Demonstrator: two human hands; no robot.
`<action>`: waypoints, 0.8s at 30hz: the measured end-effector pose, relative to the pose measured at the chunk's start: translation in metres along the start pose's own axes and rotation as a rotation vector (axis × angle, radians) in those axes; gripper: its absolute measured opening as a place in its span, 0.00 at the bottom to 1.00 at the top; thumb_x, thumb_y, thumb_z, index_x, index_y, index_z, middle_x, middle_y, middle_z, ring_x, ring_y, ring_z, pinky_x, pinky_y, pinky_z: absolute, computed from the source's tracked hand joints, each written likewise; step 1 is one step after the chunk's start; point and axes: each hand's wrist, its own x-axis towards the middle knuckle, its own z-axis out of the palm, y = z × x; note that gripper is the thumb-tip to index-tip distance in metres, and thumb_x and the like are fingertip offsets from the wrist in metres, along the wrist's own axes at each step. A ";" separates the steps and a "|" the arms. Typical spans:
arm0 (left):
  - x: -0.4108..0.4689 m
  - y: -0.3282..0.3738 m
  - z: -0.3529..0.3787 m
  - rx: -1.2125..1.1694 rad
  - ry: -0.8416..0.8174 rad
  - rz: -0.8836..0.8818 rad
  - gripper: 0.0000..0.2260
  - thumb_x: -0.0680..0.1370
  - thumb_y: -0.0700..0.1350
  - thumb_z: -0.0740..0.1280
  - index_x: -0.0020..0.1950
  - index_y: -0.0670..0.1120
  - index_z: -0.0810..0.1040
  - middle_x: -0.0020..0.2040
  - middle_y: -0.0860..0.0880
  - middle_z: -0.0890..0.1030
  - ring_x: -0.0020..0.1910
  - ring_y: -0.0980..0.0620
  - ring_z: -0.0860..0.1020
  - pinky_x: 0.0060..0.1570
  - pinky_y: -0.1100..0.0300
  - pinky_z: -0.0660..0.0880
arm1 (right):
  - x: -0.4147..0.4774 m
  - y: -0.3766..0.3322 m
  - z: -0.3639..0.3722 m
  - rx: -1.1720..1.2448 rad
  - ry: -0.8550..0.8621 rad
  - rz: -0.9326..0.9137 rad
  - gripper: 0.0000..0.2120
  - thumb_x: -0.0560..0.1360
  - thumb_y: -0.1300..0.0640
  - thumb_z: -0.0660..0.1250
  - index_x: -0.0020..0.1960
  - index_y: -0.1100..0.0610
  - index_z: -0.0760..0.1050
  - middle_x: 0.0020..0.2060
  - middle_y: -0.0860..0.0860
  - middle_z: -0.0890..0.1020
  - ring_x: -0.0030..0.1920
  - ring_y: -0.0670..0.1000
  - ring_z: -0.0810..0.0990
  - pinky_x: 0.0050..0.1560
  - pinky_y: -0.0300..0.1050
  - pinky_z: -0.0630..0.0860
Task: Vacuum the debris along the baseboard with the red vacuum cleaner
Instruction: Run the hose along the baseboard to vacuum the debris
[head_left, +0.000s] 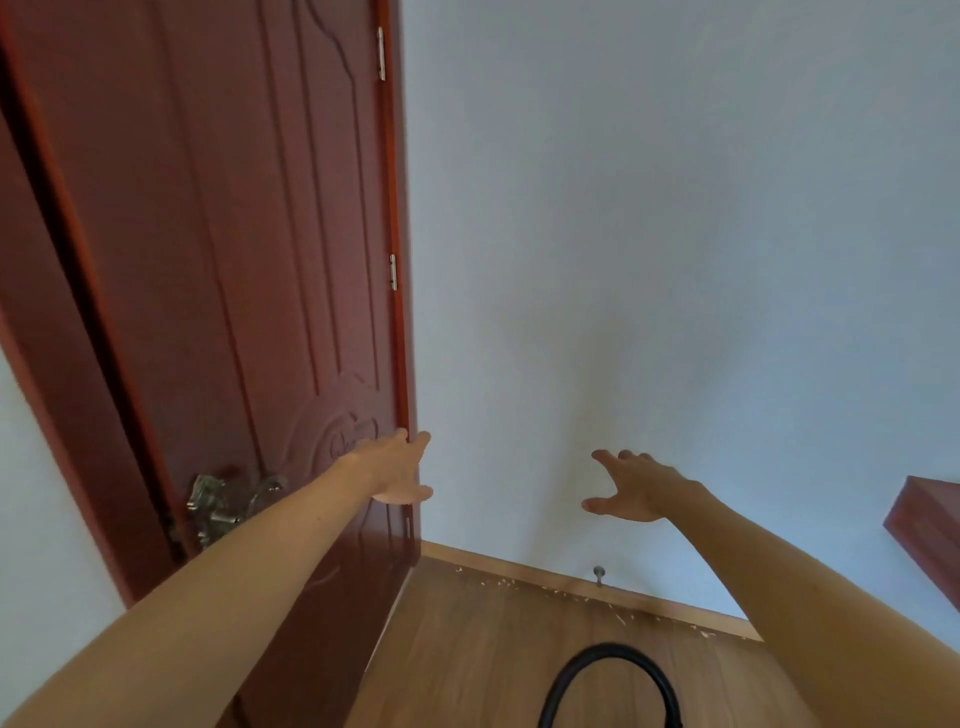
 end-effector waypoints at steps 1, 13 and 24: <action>0.013 -0.004 0.000 0.006 0.000 0.012 0.37 0.78 0.61 0.61 0.80 0.49 0.48 0.76 0.40 0.61 0.71 0.38 0.68 0.68 0.40 0.66 | 0.009 0.001 -0.001 0.000 0.003 0.009 0.42 0.76 0.32 0.61 0.81 0.49 0.49 0.76 0.56 0.64 0.74 0.61 0.65 0.69 0.61 0.69; 0.191 -0.048 -0.036 0.064 0.051 0.207 0.38 0.77 0.62 0.62 0.80 0.48 0.49 0.72 0.42 0.65 0.69 0.41 0.69 0.65 0.44 0.69 | 0.113 0.000 -0.028 0.042 0.029 0.235 0.41 0.76 0.32 0.62 0.80 0.50 0.50 0.73 0.56 0.67 0.72 0.60 0.66 0.66 0.59 0.71; 0.293 0.011 -0.057 0.116 0.074 0.466 0.38 0.78 0.62 0.61 0.80 0.48 0.47 0.75 0.40 0.61 0.71 0.40 0.66 0.67 0.43 0.66 | 0.128 0.051 -0.030 0.081 0.030 0.449 0.41 0.76 0.33 0.62 0.80 0.50 0.51 0.73 0.56 0.67 0.73 0.60 0.66 0.66 0.59 0.70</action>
